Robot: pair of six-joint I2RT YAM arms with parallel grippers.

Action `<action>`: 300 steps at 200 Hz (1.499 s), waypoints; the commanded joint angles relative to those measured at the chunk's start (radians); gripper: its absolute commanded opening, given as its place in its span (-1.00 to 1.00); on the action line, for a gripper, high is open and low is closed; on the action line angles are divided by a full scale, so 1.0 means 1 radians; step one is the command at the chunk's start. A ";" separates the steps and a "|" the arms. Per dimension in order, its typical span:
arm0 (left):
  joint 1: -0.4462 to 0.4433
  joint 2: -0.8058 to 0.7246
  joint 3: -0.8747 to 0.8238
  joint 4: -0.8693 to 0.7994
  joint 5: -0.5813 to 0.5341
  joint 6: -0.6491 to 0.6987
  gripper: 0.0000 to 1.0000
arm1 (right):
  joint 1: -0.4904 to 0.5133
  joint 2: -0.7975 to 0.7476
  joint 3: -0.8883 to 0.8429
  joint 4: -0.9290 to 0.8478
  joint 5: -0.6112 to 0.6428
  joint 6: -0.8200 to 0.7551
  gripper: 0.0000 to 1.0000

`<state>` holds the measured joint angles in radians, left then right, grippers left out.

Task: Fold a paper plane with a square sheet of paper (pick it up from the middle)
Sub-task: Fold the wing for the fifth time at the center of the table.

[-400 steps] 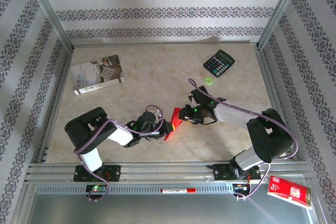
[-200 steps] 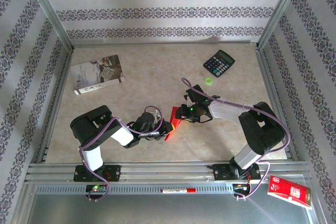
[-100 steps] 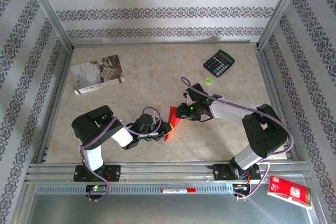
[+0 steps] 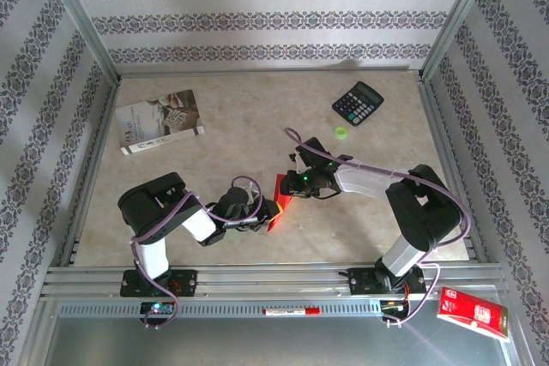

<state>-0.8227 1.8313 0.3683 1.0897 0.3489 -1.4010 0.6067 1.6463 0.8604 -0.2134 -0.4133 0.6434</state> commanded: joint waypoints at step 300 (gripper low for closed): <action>0.011 -0.069 -0.041 -0.116 -0.062 0.002 -0.85 | -0.013 0.195 0.042 0.051 -0.015 -0.102 -0.65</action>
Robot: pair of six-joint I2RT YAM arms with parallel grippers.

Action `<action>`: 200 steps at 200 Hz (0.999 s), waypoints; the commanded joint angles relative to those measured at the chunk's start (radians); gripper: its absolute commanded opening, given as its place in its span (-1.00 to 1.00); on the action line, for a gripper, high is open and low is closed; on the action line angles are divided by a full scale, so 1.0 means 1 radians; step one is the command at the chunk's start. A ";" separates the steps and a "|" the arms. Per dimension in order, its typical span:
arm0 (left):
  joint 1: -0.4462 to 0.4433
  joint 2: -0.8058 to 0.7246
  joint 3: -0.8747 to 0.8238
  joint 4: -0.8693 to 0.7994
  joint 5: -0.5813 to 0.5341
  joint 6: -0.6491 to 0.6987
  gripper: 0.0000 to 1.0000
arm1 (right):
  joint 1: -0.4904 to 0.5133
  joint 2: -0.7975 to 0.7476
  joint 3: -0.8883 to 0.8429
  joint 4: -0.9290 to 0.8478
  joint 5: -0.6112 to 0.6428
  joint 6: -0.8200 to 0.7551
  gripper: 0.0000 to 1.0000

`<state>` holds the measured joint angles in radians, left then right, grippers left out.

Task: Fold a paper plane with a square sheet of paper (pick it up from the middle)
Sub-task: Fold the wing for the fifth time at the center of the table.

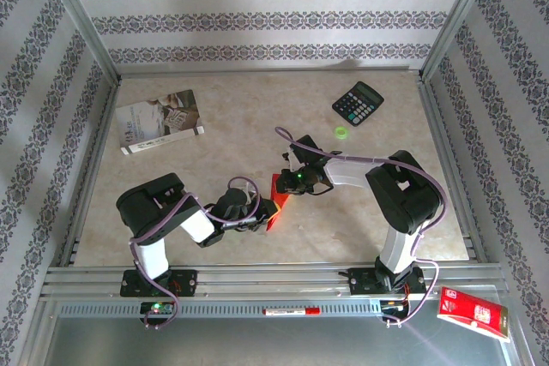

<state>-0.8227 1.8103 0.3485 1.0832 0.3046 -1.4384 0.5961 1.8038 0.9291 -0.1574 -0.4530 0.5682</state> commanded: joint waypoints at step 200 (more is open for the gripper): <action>0.000 -0.286 0.320 -1.058 -0.077 0.519 0.14 | -0.003 0.043 -0.022 0.015 0.002 -0.018 -0.68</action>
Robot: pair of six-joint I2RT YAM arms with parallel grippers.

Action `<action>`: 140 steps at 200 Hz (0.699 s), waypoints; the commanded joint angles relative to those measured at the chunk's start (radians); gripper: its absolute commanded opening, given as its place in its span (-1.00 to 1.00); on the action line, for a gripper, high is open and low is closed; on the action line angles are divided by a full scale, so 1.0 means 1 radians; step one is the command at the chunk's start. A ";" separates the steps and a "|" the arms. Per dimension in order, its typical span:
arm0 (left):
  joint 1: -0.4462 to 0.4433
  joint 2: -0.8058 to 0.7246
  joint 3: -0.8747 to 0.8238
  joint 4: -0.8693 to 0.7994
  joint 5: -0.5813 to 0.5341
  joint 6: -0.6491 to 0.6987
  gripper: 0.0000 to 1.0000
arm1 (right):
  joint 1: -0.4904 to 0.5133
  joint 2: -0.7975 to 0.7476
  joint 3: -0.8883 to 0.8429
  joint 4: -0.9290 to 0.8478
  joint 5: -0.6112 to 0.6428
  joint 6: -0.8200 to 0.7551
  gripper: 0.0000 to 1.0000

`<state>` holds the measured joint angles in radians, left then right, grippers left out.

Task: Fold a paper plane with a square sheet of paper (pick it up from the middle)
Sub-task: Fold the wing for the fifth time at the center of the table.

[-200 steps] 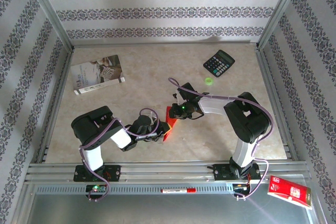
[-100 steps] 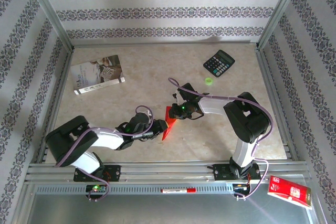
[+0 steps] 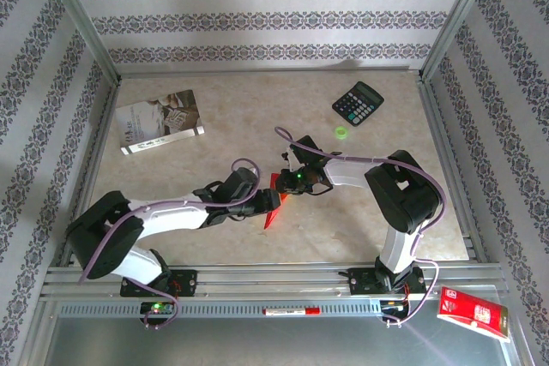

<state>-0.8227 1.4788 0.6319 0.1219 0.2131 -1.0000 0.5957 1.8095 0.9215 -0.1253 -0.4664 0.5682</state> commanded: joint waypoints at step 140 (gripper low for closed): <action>-0.007 0.150 0.071 -0.036 0.039 0.094 -0.13 | -0.001 0.034 0.001 -0.006 0.009 -0.002 -0.67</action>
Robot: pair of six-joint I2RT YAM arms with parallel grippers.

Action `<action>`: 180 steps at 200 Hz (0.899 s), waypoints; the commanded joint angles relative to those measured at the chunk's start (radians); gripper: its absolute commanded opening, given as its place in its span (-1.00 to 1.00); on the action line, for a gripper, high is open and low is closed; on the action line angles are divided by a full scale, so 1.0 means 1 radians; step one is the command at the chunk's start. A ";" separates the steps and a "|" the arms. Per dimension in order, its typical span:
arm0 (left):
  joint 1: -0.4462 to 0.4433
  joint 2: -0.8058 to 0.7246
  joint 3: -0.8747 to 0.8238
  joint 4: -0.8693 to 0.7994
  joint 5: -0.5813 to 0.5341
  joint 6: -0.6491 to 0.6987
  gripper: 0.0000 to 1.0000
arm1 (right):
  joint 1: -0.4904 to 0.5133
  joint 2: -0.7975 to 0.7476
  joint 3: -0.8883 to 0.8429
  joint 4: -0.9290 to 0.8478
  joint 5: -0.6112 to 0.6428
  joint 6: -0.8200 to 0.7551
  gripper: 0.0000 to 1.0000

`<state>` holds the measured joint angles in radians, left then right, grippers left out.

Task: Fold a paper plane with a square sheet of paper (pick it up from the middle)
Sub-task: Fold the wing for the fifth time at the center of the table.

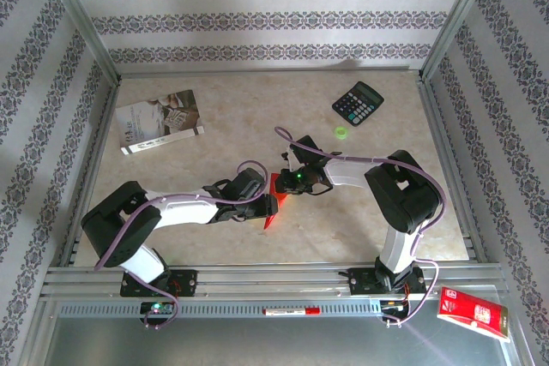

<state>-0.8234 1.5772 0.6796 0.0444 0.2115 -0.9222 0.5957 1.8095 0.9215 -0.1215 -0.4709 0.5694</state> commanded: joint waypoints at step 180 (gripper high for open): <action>-0.005 0.046 -0.036 0.092 0.034 -0.045 -0.64 | 0.004 0.042 0.052 -0.012 -0.018 0.005 -0.57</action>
<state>-0.8223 1.5944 0.6640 0.0761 0.2001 -0.9459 0.5964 1.8301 0.9535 -0.1192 -0.4881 0.5728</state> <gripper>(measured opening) 0.189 0.216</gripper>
